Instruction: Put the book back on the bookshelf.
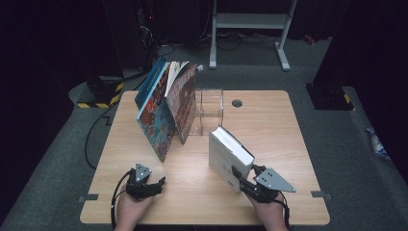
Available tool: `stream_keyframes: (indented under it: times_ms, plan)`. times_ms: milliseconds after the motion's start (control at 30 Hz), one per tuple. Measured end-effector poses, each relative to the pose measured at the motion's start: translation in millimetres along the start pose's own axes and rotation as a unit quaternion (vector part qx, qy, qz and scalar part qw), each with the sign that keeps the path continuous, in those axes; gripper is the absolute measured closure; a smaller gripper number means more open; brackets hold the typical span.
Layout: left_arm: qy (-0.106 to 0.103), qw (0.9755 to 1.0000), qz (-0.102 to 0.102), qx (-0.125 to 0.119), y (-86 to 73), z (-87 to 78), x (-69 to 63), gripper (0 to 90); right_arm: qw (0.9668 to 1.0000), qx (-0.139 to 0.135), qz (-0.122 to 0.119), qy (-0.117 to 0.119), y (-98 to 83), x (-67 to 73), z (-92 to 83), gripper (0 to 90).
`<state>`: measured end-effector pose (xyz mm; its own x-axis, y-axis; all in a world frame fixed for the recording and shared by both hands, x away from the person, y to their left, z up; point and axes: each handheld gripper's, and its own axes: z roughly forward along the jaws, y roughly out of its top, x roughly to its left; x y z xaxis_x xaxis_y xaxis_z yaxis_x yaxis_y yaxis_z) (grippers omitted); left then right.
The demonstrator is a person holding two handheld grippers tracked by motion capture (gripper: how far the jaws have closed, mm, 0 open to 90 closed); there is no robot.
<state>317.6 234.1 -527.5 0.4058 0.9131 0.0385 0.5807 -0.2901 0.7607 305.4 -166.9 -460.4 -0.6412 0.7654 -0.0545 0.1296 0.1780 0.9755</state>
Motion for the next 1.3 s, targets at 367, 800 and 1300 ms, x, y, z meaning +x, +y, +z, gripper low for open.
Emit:
stream_keyframes:
  times_ms: [367, 800, 1300]
  plan:
    - [-0.016, 0.9999, 0.000, -0.004, -0.4, -0.9, 1.4, 21.7, 0.9993, 0.012, 0.012, -0.032, 3.6, -1.4, 2.6, 48.2]
    - [-0.014, 0.9999, -0.001, -0.004, -0.8, -1.0, 1.8, 21.0, 0.9975, 0.038, 0.053, -0.028, 7.6, -0.4, 8.4, 40.0]
    - [-0.011, 0.9999, -0.003, 0.002, -0.3, -0.2, 1.9, 21.6, 0.9951, 0.052, 0.084, 0.001, 20.6, -5.5, 13.5, 33.7]
